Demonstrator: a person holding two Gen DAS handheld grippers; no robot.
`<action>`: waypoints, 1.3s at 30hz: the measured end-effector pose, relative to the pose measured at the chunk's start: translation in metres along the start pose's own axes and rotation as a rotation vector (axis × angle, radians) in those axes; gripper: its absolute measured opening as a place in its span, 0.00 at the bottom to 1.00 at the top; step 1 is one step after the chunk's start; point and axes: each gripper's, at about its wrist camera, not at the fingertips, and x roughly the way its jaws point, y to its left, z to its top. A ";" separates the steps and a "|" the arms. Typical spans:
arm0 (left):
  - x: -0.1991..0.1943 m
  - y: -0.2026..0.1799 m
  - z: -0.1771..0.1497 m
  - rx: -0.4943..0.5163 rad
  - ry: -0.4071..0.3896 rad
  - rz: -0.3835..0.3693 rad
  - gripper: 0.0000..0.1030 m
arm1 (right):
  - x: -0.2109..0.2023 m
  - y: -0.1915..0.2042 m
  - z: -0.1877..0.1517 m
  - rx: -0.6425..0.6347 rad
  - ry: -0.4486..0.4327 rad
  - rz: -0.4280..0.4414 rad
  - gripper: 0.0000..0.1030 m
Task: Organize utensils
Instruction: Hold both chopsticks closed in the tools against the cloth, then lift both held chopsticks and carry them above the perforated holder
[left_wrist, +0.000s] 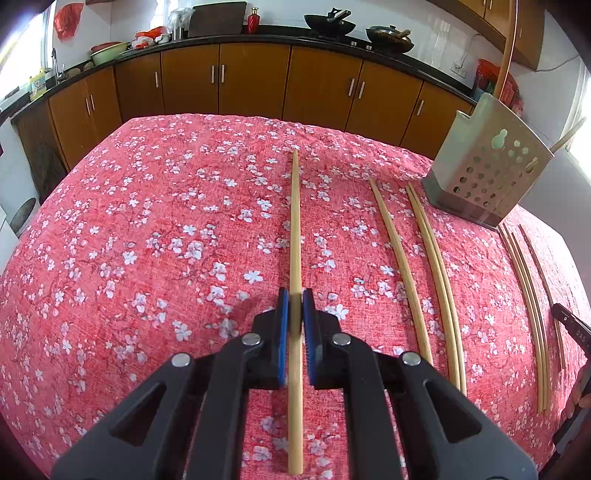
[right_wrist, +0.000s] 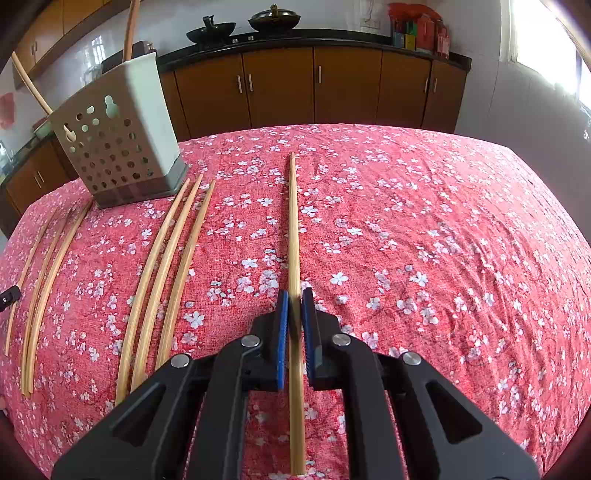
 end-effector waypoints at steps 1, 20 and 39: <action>0.000 0.000 0.000 0.000 0.001 -0.001 0.10 | 0.000 0.000 0.000 0.000 0.000 0.000 0.09; 0.000 0.000 0.000 -0.004 0.002 -0.005 0.10 | 0.000 0.000 0.000 0.002 0.001 0.002 0.09; -0.011 0.001 -0.012 0.011 0.005 -0.001 0.11 | -0.008 -0.005 -0.008 0.035 0.003 0.028 0.09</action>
